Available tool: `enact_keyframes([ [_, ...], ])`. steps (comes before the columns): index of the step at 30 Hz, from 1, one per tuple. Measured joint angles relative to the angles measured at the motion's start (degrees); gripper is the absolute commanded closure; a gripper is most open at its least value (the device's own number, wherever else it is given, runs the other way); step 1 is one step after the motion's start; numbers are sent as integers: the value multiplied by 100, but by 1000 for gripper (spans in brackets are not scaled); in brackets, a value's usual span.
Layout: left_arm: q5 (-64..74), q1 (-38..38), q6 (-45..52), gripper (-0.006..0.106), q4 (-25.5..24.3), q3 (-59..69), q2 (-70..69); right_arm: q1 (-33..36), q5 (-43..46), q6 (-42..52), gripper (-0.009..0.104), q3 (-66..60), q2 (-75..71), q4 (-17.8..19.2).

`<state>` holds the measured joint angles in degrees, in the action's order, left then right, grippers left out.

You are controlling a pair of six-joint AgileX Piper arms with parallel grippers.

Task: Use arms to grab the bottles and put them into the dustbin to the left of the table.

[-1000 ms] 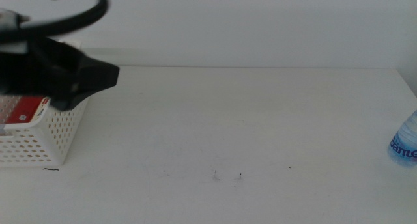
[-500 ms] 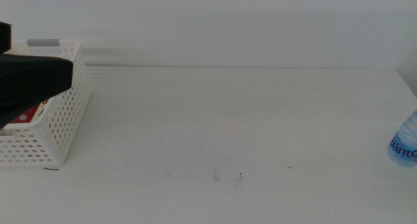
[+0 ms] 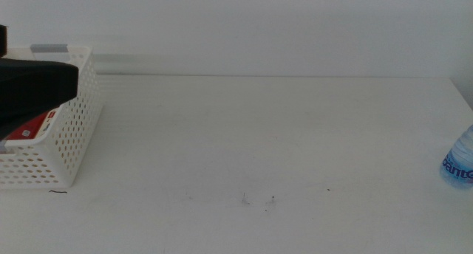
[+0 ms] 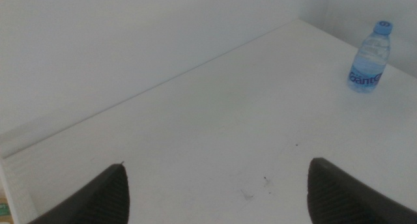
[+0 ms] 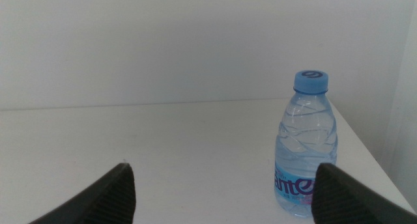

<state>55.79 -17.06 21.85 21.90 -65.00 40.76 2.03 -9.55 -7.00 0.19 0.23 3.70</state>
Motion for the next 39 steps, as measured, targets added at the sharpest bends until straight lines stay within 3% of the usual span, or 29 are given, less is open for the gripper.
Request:
enact_keyframes([
  [16,-71,0,-12,7,-47,0,0,-68,432,4,8,0,243,186],
  [27,-71,0,-12,7,-47,0,0,-288,2529,169,8,0,3663,186],
  [33,-71,0,-12,7,-47,0,0,-290,4396,467,8,0,5581,-233],
  [39,-71,0,-12,7,-47,0,0,-290,5484,969,8,0,6882,-872],
])
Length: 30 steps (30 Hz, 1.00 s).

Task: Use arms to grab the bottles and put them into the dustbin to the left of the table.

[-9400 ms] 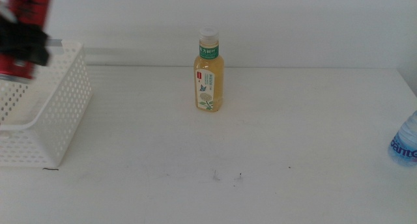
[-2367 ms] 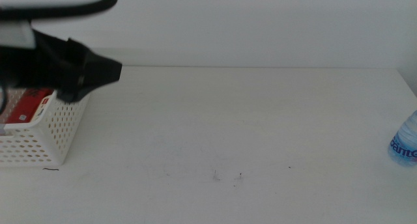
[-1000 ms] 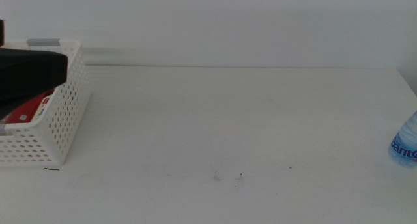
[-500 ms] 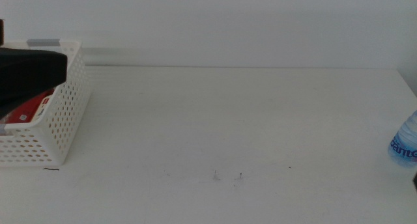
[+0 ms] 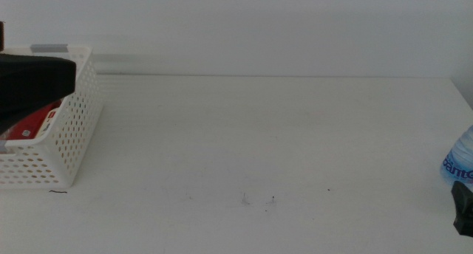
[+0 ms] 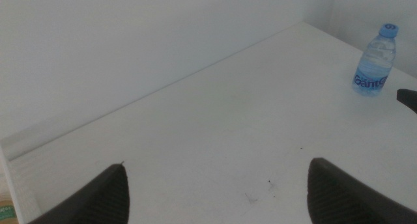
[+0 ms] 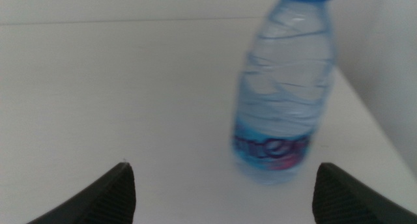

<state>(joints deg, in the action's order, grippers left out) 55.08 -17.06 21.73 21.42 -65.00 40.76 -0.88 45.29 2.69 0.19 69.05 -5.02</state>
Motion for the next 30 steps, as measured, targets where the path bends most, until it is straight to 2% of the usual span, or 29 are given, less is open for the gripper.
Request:
enact_keyframes([
  [4,0,0,0,7,0,0,0,0,567,235,8,10,482,-550],
  [7,0,0,0,7,0,0,0,0,909,247,8,10,767,-736],
  [21,-10,0,0,7,0,0,0,0,2041,258,8,90,2083,-826],
  [30,-10,0,0,7,0,0,0,0,2184,258,8,979,3159,-1171],
])
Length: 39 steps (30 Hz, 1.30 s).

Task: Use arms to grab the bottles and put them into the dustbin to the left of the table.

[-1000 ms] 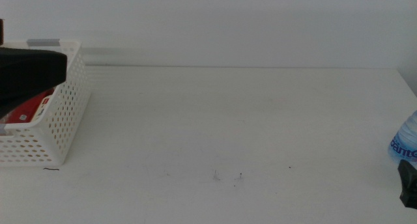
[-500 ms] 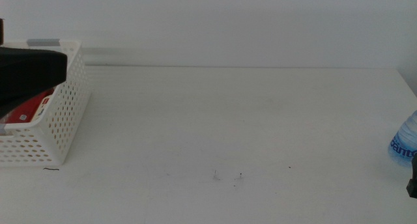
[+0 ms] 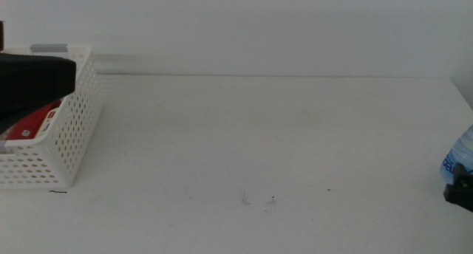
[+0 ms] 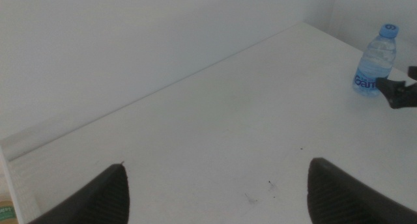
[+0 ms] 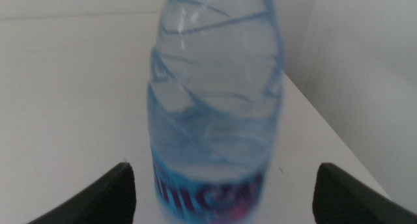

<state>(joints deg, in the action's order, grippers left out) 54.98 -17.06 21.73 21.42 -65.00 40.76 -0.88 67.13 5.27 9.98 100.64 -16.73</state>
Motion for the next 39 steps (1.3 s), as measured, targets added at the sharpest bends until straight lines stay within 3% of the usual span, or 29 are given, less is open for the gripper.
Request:
enact_keyframes([
  [12,0,0,0,7,0,0,0,0,23,337,12,1256,1125,-355],
  [14,0,0,-11,7,0,0,0,0,9,410,30,1399,1217,-355],
  [15,0,0,-11,7,0,0,0,0,-1,448,46,1447,1240,-355],
  [17,0,0,-11,7,0,0,0,-10,-1,541,89,1506,1250,-355],
  [18,0,0,-11,7,0,0,0,-10,-17,600,96,1509,1250,-344],
  [26,-10,0,-11,7,0,0,0,575,-516,743,97,1679,914,82],
  [29,-10,0,-11,7,0,0,0,1143,-1077,684,97,2186,645,525],
  [36,-10,0,-11,7,0,0,0,2315,-2634,-585,97,4491,1125,2612],
  [39,-10,0,-11,7,0,0,0,2737,-2974,-1100,97,5514,1790,3165],
])
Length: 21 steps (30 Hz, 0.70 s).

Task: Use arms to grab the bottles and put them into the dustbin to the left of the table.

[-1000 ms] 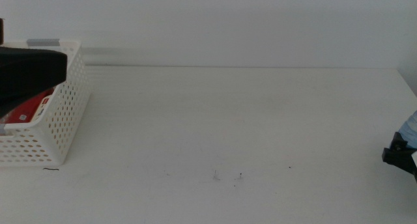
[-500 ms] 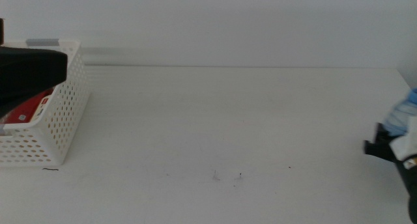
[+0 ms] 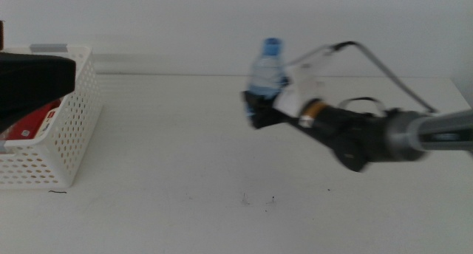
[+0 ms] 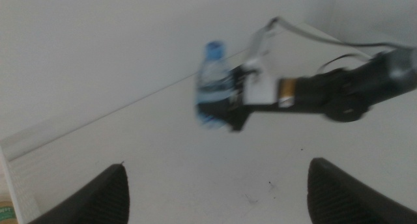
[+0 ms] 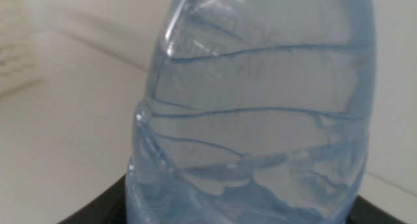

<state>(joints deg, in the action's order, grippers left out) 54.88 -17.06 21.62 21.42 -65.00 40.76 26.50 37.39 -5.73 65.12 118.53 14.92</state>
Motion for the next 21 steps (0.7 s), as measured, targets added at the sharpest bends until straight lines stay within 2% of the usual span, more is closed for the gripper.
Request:
enact_keyframes([
  [7,0,0,0,7,0,0,0,773,-960,-572,97,2116,1418,809],
  [11,0,0,0,7,0,0,0,949,-1146,-622,95,2747,1858,940],
  [13,0,0,0,7,0,0,0,982,-1174,-645,89,2847,1970,940],
  [14,0,0,0,7,0,0,0,986,-1159,-649,84,2862,1997,940],
  [16,0,0,0,7,0,0,0,996,-1229,-707,66,2903,1997,940],
  [19,0,0,0,7,0,0,0,998,-1378,-931,27,2929,1997,928],
  [21,0,0,0,7,0,0,0,998,-1596,-1229,5,2941,1986,928],
])
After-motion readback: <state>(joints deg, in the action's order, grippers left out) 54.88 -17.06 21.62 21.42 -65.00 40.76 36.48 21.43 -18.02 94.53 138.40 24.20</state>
